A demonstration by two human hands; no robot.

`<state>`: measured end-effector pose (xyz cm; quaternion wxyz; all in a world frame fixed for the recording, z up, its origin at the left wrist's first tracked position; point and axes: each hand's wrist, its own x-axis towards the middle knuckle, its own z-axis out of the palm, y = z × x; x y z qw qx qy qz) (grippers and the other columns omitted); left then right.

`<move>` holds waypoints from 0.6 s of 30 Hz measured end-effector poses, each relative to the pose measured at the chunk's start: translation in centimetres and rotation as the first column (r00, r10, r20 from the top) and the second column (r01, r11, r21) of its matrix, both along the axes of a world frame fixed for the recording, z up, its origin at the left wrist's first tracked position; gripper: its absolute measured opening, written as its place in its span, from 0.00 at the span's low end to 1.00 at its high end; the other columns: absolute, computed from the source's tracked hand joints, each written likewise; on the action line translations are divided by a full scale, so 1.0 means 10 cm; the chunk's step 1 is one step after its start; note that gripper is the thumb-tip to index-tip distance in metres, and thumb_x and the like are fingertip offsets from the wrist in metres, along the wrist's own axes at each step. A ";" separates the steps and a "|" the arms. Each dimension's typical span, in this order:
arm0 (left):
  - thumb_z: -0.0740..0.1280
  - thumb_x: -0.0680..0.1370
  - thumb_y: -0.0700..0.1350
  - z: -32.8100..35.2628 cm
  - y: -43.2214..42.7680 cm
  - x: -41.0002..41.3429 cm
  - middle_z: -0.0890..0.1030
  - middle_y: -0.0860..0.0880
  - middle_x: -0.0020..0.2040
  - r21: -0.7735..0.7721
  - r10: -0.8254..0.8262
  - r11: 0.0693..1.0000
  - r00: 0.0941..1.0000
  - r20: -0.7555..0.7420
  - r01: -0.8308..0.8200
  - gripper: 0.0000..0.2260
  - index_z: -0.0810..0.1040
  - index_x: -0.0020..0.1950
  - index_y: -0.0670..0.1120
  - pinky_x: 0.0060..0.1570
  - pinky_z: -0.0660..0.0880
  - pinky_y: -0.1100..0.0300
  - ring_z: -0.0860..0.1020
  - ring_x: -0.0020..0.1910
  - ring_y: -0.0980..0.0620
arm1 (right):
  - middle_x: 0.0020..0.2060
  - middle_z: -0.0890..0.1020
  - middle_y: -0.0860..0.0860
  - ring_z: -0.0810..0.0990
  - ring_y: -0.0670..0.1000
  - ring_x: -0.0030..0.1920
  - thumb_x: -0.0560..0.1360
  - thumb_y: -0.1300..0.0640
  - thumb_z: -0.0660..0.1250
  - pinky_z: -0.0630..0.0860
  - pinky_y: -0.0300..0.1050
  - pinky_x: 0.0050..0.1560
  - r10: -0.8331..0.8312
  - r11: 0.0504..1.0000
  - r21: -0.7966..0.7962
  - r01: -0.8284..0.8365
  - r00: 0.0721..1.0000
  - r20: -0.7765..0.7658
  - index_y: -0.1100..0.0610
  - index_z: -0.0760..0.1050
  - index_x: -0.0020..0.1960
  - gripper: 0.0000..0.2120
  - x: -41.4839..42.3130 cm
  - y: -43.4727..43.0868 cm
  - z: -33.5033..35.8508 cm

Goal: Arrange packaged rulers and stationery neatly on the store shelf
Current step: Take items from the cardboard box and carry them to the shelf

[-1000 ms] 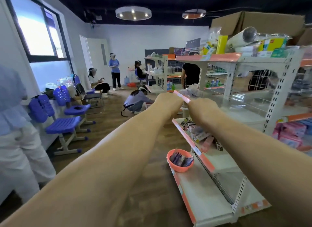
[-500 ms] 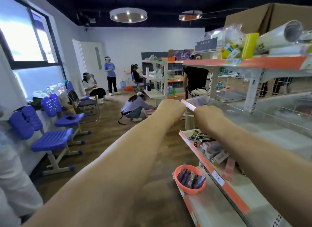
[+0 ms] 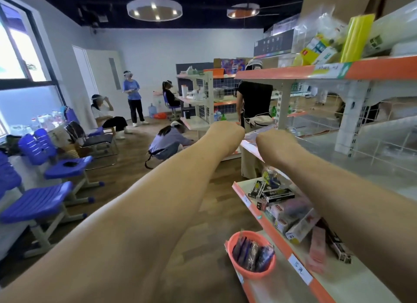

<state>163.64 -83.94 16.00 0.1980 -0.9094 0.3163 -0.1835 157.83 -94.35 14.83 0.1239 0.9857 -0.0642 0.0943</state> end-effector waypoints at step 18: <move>0.58 0.79 0.35 -0.27 -1.71 1.75 0.78 0.44 0.56 0.073 -0.236 0.968 0.971 -0.037 0.239 0.12 0.73 0.61 0.41 0.41 0.70 0.53 0.77 0.55 0.43 | 0.60 0.77 0.61 0.75 0.62 0.61 0.77 0.67 0.58 0.73 0.50 0.55 -0.216 0.973 0.102 0.209 0.974 0.070 0.64 0.73 0.63 0.16 1.36 -1.47 -0.20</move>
